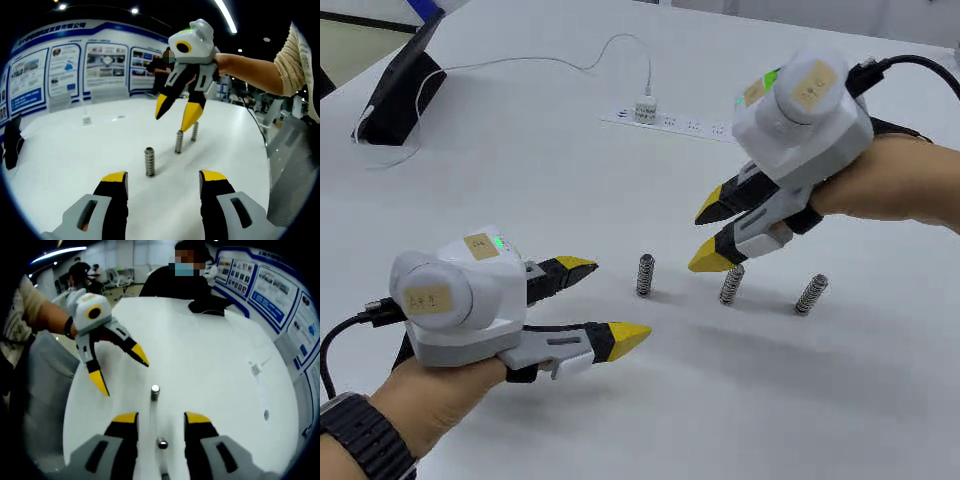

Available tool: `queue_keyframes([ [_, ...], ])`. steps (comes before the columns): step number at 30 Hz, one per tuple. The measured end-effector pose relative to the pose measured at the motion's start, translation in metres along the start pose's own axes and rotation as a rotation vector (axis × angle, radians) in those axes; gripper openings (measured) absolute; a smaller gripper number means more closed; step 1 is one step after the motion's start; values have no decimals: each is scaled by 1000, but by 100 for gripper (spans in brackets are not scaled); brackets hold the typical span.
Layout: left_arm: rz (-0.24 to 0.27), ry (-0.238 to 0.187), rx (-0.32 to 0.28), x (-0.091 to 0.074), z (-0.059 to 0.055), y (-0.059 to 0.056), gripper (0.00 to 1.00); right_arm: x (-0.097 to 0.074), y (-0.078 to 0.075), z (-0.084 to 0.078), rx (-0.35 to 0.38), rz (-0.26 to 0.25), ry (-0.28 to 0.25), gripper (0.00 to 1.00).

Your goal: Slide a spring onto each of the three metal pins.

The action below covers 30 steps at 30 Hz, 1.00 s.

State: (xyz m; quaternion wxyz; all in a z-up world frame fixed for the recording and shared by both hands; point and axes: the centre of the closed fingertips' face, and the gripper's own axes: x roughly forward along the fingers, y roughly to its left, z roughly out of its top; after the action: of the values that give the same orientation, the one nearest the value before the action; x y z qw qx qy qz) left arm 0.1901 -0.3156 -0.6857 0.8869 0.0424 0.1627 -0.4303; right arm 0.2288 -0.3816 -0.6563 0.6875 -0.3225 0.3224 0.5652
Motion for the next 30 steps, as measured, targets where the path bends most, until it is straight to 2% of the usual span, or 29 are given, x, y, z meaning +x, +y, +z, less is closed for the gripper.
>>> queue_keyframes([
  [11,-5,2,8,3,5,1,61,-32,-9,-28,127,-112,-151,48],
  [18,-10,5,13,5,6,0,63,-46,-7,-56,193,-165,-194,53],
  [22,-14,7,17,5,8,0,64,-54,-6,-73,243,-213,-232,55],
  [30,-15,12,21,4,8,2,66,-64,4,-107,320,-277,-286,60],
])
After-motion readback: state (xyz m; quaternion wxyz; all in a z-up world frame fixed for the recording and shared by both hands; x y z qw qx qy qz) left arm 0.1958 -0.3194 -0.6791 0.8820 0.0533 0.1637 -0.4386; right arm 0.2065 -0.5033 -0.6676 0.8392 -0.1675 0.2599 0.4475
